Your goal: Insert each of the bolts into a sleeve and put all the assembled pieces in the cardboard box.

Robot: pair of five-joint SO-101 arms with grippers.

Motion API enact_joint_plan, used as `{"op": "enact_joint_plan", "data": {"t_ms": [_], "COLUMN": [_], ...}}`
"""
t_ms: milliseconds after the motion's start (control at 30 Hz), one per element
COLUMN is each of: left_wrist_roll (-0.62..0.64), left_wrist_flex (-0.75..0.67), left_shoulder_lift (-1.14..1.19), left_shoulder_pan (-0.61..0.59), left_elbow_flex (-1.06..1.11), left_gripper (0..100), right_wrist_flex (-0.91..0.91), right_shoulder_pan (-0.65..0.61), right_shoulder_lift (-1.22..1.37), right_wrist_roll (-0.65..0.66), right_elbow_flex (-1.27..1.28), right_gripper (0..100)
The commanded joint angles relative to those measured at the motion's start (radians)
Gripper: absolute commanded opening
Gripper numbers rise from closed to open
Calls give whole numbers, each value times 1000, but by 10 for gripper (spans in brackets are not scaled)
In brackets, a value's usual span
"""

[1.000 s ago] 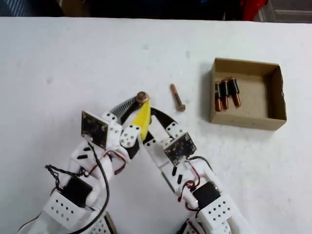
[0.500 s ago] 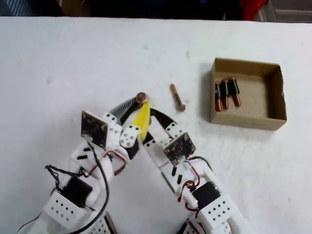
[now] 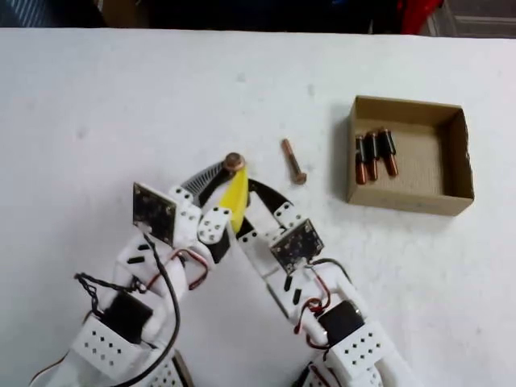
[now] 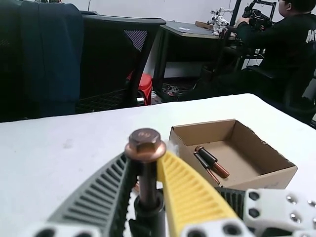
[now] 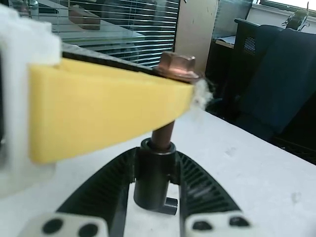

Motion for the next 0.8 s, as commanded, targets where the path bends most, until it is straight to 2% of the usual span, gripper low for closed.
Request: {"op": "enact_joint_plan", "data": {"t_ms": [0,767], "left_wrist_roll": [2,-26], "left_wrist_flex": [21,37], "left_shoulder_lift": [-1,1], "left_shoulder_pan": [-25,-56], "left_elbow_flex": [-9,-173], "left_gripper": [20,20], "right_wrist_flex": [-4,-2], "right_shoulder_pan": [16,16], "right_shoulder_lift": [-24,-19], "right_wrist_roll": [14,14], "right_elbow_flex": [-32,-32], "right_gripper": [17,17]}}
